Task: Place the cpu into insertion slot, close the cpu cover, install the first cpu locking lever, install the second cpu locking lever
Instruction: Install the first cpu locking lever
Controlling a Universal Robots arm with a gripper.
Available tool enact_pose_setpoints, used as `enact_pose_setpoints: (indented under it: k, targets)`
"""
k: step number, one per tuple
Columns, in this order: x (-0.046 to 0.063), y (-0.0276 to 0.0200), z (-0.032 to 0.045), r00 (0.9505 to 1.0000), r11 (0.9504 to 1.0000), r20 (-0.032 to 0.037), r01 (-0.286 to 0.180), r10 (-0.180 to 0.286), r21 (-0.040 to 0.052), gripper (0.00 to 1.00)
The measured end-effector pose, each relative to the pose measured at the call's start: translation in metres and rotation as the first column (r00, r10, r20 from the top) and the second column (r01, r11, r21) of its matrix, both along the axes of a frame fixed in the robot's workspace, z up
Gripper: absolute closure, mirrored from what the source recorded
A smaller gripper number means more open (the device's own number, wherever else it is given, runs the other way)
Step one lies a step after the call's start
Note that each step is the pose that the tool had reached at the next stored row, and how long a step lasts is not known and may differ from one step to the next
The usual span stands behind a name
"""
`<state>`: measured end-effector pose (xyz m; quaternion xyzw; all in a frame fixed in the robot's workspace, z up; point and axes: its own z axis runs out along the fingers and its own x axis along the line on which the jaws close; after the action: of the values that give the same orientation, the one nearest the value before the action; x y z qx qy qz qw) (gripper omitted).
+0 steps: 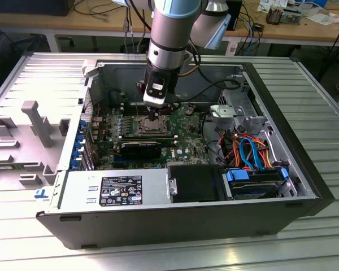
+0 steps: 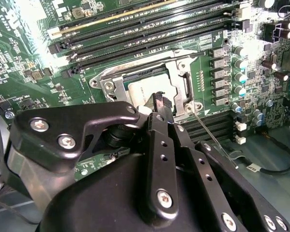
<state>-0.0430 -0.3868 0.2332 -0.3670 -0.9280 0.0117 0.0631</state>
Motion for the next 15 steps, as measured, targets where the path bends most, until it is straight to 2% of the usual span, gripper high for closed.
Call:
enact_pose_setpoints:
  k: [15]
  targets:
    - [0.0000, 0.0000, 0.0000, 0.9997, 0.9997, 0.0000, -0.026, 0.026, 0.0001, 0.89]
